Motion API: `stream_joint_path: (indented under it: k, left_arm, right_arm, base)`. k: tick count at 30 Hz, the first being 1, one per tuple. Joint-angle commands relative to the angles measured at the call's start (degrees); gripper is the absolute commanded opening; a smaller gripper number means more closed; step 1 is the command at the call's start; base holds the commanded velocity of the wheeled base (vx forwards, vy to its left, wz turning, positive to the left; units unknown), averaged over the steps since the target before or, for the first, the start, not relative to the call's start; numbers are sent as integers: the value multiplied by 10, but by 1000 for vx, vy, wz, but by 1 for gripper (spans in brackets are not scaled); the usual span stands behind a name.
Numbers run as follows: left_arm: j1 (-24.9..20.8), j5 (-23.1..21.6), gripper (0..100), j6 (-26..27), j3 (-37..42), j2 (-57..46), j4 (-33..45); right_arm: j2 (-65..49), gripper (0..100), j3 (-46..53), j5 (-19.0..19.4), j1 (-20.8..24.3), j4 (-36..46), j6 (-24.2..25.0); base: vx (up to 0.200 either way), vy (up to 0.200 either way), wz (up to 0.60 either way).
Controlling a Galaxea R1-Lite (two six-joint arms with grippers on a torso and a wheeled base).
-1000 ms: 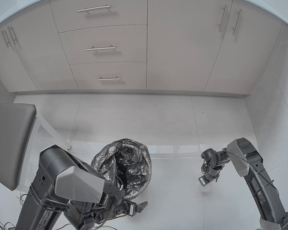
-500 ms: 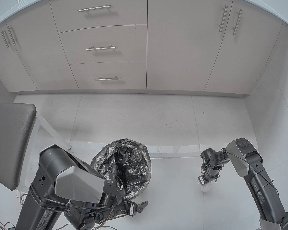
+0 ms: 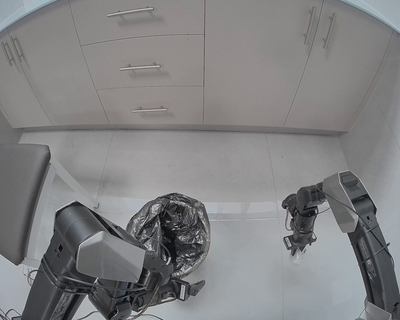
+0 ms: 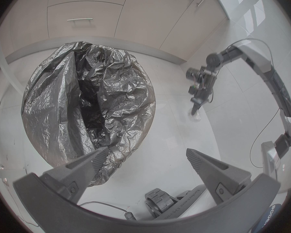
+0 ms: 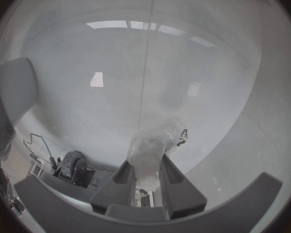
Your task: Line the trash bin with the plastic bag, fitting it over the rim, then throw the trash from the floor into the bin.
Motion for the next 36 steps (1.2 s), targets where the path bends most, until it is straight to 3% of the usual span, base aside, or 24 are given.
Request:
stream_joint_path:
  k: [1, 8, 13, 15, 31, 36]
  left_arm:
    - [0, 0, 100, 0, 0, 0, 0]
    - [0, 1, 100, 0, 0, 0, 0]
    - [0, 1, 100, 0, 2, 0, 0]
    - [0, 1, 100, 0, 3, 0, 0]
    - [0, 0, 100, 0, 2, 0, 0]
    - [0, -1, 100, 0, 3, 0, 0]
  right_arm:
    - [-155, 0, 0, -2, 61, 58, 5]
    - [-247, 0, 0, -15, 160, 97, -2]
    - [-276, 0, 0, -83, 231, 129, -2]
    - [-285, 0, 0, -93, 255, 142, 1]
    - [-350, 0, 0, -96, 354, 154, 37]
    - [-350, 0, 0, -95, 359, 153, 37]
  base:
    - [0, 0, 0]
    - [0, 0, 0]
    - [0, 0, 0]
    - [0, 0, 0]
    - [0, 0, 0]
    - [0, 200, 0]
